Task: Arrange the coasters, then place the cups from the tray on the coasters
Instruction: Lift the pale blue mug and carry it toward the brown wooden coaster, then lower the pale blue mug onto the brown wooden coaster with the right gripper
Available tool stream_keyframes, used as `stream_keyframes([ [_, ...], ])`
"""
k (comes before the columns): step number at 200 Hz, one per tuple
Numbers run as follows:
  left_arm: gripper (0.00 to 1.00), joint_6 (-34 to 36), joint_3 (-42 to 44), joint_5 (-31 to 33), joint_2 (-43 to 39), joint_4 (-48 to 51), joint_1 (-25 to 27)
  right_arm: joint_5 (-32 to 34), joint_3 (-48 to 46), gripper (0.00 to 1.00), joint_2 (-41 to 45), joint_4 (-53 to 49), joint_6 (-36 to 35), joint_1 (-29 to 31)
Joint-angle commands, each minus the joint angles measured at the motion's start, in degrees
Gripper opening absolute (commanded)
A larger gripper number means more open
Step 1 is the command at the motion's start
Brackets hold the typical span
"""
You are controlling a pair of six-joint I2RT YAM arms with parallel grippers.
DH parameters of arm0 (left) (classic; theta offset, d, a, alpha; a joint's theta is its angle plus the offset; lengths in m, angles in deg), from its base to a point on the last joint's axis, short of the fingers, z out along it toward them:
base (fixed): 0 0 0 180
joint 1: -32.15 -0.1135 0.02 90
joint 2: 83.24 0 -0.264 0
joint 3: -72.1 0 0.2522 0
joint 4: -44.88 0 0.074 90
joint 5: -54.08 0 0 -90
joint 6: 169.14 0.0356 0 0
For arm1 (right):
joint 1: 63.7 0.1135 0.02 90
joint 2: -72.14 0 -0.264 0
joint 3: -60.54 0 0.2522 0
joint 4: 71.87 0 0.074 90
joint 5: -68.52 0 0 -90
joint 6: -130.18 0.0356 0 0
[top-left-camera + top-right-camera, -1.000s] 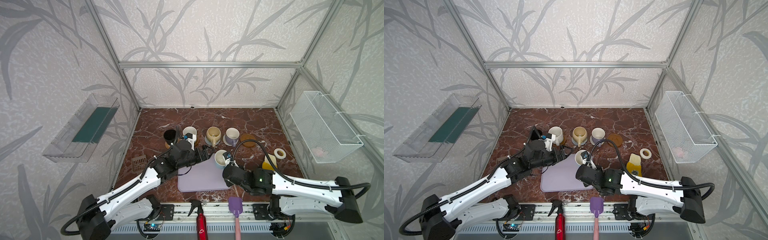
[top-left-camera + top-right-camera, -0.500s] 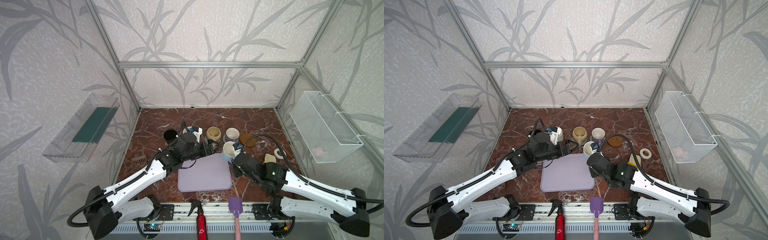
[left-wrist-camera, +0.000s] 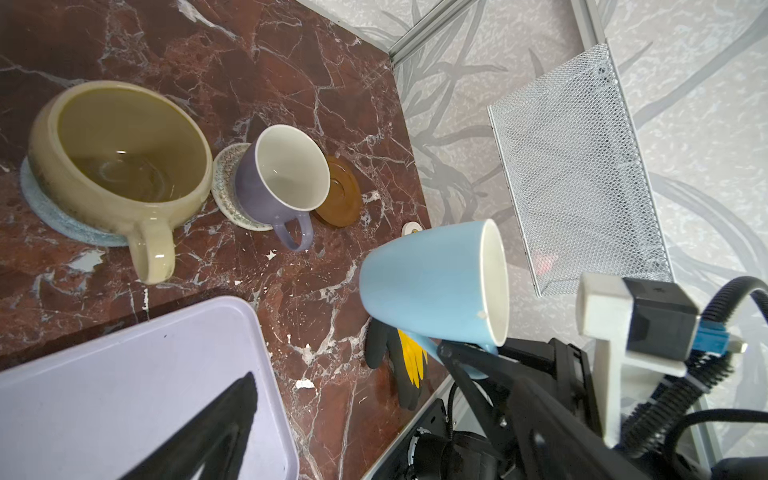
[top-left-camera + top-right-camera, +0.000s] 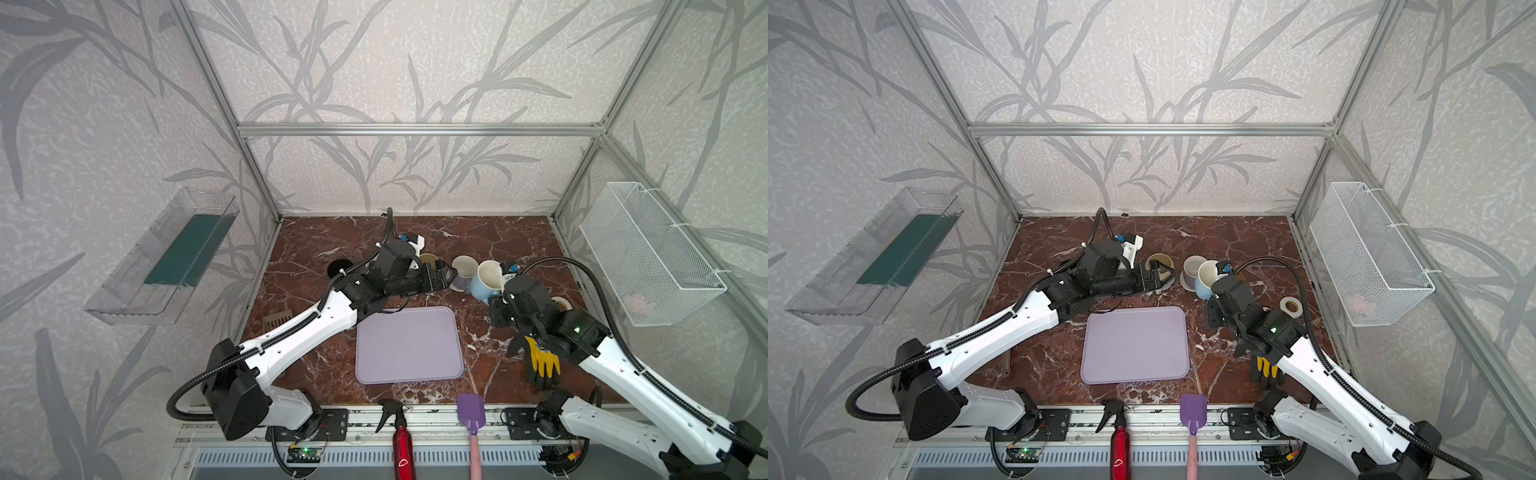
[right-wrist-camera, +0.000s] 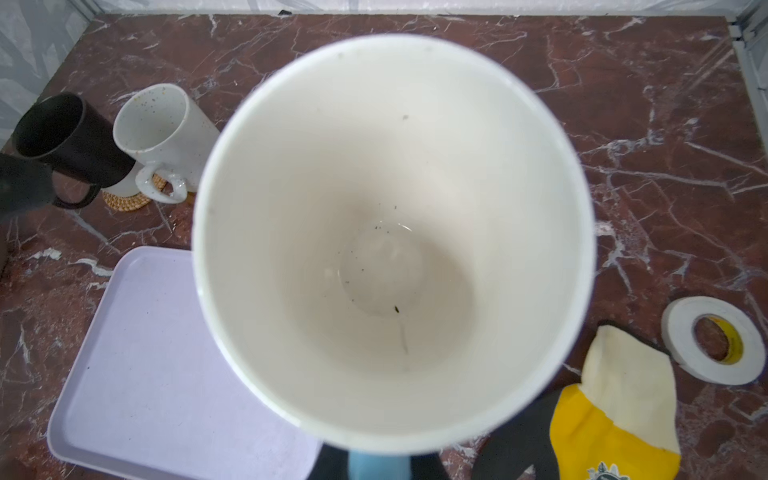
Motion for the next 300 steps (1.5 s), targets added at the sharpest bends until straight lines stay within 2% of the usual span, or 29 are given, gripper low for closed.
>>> stream_keyframes([
  [1, 0.97, 3.4, -5.0, -0.4, 3.0, 4.2, -0.1, -3.4, 3.2, 0.00, 1.4, 2.1, -3.8, -5.0],
  [25, 0.97, 6.7, -11.3, -0.1, 7.3, 10.8, -0.1, -6.6, 3.6, 0.00, 0.4, 2.9, -5.7, -10.6],
  [70, 0.99, 9.0, -17.0, 1.4, 12.2, 12.3, -0.5, -12.2, 2.4, 0.00, -3.8, 6.0, -6.0, -19.4],
  [89, 0.99, 9.4, -19.4, 2.8, 14.3, 13.7, -0.7, -12.0, 2.2, 0.00, -5.7, 7.6, -6.3, -21.3],
  [137, 0.99, 10.8, -24.8, 2.6, 20.1, 14.9, -1.6, -8.1, 3.7, 0.00, -13.2, 9.4, -9.7, -23.3],
  [237, 0.99, 12.8, -34.2, 1.0, 29.0, 14.1, -2.0, -6.7, 7.3, 0.00, -27.3, 16.8, -10.8, -25.5],
  [300, 0.99, 12.2, -34.4, 0.2, 31.6, 12.0, -2.0, -3.1, 7.7, 0.00, -32.3, 17.5, -12.5, -25.5],
])
